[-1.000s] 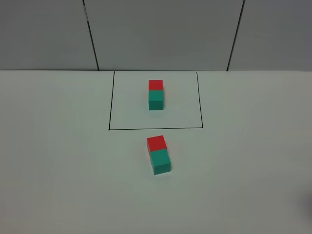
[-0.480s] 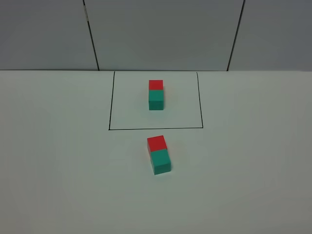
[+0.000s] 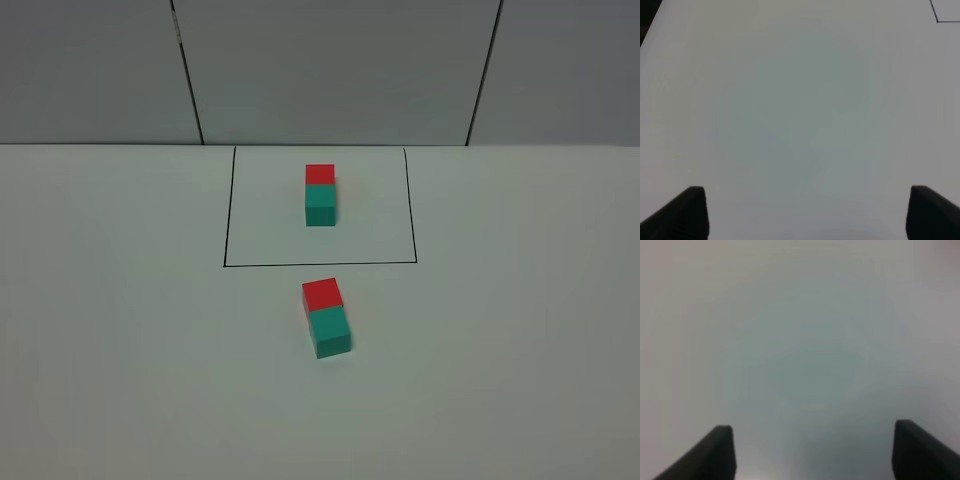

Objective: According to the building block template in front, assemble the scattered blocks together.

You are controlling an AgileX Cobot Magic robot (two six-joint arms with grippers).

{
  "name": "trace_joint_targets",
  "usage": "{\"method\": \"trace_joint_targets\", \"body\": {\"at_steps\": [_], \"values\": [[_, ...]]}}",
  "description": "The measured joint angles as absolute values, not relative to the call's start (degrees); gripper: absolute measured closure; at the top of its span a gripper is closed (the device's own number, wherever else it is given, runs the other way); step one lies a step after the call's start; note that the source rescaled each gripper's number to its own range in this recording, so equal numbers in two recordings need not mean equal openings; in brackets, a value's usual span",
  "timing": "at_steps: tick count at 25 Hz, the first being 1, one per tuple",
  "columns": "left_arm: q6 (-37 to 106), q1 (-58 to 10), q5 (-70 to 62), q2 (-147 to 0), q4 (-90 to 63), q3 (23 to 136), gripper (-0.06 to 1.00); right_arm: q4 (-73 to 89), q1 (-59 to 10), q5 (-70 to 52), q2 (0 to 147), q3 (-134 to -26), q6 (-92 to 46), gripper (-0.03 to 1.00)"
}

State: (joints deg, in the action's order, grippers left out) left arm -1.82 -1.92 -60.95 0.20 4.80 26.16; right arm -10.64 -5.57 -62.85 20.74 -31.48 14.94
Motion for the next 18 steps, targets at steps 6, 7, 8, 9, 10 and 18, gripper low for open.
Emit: {"method": "trace_joint_targets", "body": {"at_steps": [6,7,8,9,10,18], "values": [[-1.82,-1.92,-60.95,0.2,4.8,26.16,0.15,-7.89,-5.57,-62.22,19.9,-31.36,11.98,0.3],[-1.82,-1.92,-60.95,0.2,4.8,26.16,0.15,-7.6,-5.57,-62.07,19.12,-31.24,11.53,0.31],[-1.82,-1.92,-60.95,0.2,4.8,26.16,0.15,-7.42,-5.57,-61.95,18.32,-31.1,11.26,0.31],[-1.82,-1.92,-60.95,0.2,4.8,26.16,0.15,-7.21,-5.57,-61.8,17.32,-30.89,11.12,0.31],[-1.82,-1.92,-60.95,0.2,4.8,26.16,0.15,-7.08,-5.57,-61.76,16.26,-30.54,10.98,0.32],[-1.82,-1.92,-60.9,0.2,4.8,26.16,0.15,-6.72,-5.57,-61.53,10.1,-29.38,9.75,0.37]]}}
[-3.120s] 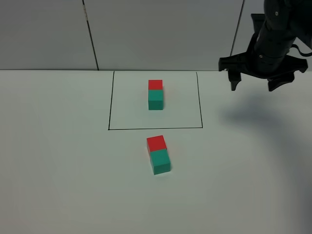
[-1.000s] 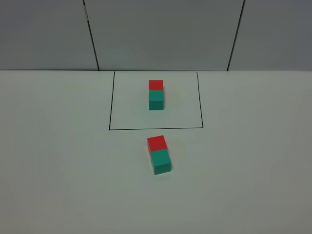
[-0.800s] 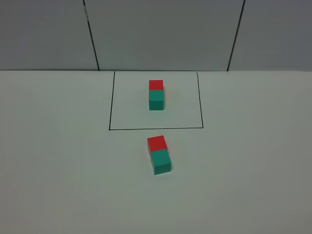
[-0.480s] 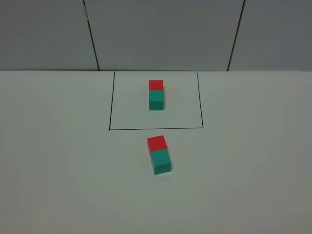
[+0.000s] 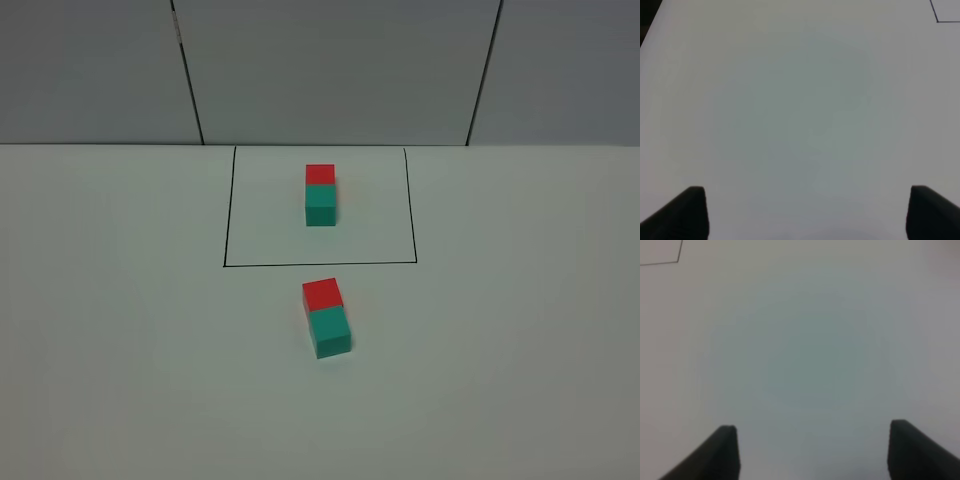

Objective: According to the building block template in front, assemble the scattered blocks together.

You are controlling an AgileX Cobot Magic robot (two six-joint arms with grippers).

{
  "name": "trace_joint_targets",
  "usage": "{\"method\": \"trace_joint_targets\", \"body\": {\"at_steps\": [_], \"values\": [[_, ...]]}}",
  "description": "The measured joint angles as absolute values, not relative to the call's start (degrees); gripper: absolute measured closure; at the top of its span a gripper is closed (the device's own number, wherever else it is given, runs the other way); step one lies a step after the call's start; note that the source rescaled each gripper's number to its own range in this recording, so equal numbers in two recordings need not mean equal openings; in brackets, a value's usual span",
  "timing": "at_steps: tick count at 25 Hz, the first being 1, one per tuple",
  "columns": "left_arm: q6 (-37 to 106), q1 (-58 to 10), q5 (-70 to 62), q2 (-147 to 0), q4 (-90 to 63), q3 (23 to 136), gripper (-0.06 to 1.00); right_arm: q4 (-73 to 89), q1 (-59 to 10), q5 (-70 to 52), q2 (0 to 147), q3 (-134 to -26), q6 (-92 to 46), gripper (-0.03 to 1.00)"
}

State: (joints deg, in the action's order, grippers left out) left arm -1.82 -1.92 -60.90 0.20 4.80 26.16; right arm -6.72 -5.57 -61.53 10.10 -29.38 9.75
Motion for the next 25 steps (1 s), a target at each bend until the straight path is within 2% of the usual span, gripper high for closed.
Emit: {"method": "trace_joint_targets", "body": {"at_steps": [25], "values": [[-1.82,-1.92,-60.9,0.2,4.8,26.16,0.15,-0.93,-5.57,-61.29,2.35,-28.77,3.43,0.38]]}}
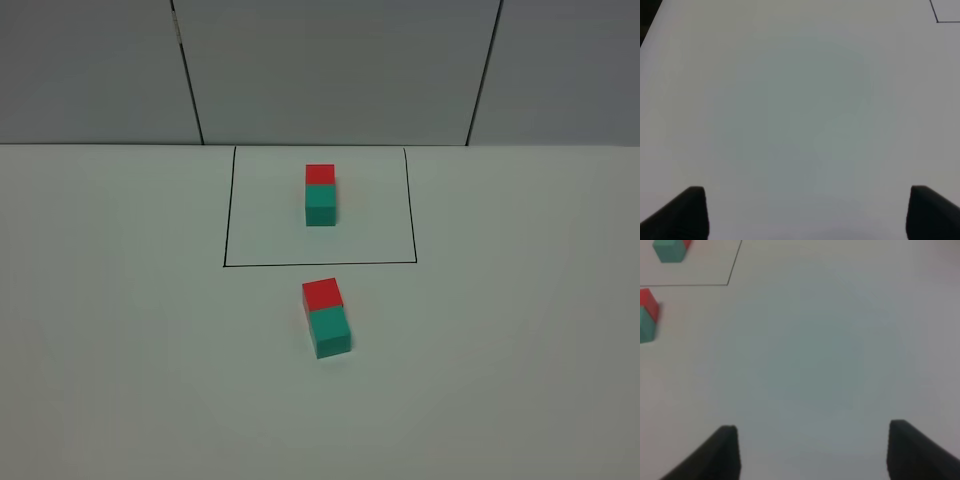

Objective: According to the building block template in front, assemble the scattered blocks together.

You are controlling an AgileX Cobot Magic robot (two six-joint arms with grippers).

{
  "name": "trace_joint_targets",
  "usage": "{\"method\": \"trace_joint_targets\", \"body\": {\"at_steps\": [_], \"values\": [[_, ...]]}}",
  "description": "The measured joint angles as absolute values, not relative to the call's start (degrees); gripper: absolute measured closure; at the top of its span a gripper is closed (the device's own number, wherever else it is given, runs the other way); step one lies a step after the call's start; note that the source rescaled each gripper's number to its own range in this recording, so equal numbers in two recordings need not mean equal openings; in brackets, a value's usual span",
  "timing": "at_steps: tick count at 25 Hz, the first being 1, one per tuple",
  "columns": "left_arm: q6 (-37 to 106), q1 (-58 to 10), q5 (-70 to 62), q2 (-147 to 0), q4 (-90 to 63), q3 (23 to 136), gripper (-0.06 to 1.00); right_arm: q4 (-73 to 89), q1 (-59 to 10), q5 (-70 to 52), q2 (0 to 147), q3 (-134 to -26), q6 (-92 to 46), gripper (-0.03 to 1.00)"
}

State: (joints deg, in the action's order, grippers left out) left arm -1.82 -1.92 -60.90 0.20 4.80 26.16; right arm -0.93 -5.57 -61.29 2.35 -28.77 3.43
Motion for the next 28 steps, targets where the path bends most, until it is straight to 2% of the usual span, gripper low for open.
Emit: {"method": "trace_joint_targets", "body": {"at_steps": [18,28], "values": [[-1.82,-1.92,-60.9,0.2,4.8,26.16,0.15,-3.9,-5.51,-61.29,2.35,-28.72,8.07,0.38],[-1.82,-1.92,-60.9,0.2,4.8,26.16,0.15,-3.9,-1.04,-61.29,2.35,-28.72,8.38,0.38]]}}
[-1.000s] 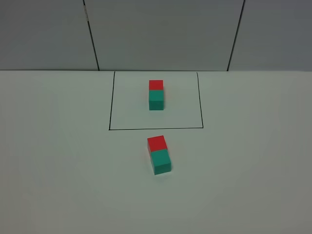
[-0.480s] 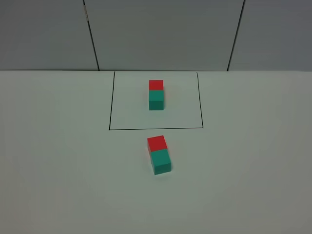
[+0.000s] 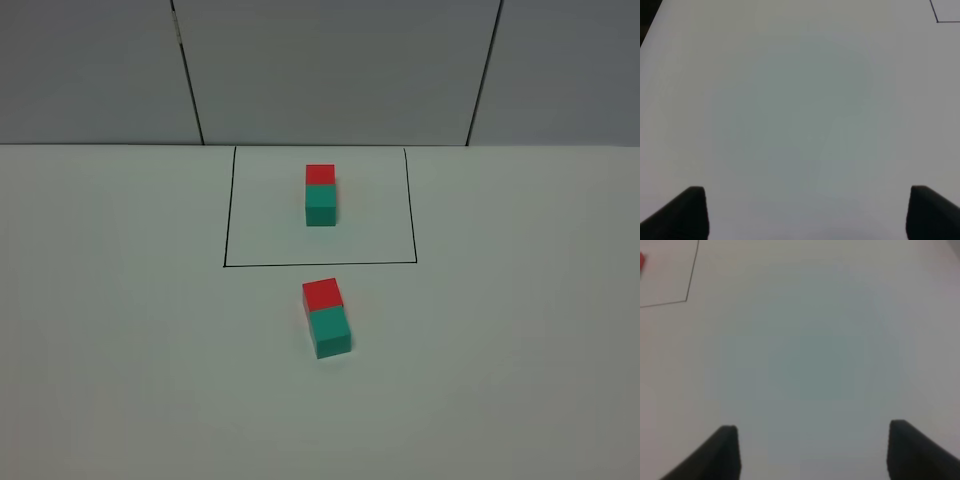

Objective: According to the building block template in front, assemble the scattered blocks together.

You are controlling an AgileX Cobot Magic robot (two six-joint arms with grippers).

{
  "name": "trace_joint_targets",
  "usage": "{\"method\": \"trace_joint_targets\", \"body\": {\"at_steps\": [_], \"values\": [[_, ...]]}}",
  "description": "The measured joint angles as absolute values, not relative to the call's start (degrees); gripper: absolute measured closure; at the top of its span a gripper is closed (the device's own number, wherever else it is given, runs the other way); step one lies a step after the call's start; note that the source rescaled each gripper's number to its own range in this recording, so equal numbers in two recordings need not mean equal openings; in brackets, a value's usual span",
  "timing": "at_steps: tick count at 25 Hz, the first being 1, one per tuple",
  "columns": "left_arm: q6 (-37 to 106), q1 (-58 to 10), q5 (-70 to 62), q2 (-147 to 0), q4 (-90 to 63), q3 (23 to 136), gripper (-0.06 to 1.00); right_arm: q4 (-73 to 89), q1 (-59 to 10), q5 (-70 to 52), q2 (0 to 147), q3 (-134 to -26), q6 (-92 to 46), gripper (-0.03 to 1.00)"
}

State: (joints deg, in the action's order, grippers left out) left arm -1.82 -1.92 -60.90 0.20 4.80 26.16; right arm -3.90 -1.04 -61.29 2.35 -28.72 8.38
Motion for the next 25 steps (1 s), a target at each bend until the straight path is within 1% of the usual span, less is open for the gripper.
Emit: {"method": "trace_joint_targets", "body": {"at_steps": [10,25], "values": [[-1.82,-1.92,-60.9,0.2,4.8,26.16,0.15,-3.9,-0.99,-61.29,2.35,-28.72,8.0,0.38],[-1.82,-1.92,-60.9,0.2,4.8,26.16,0.15,-1.31,-0.99,-61.29,2.35,-28.72,3.32,0.38]]}}
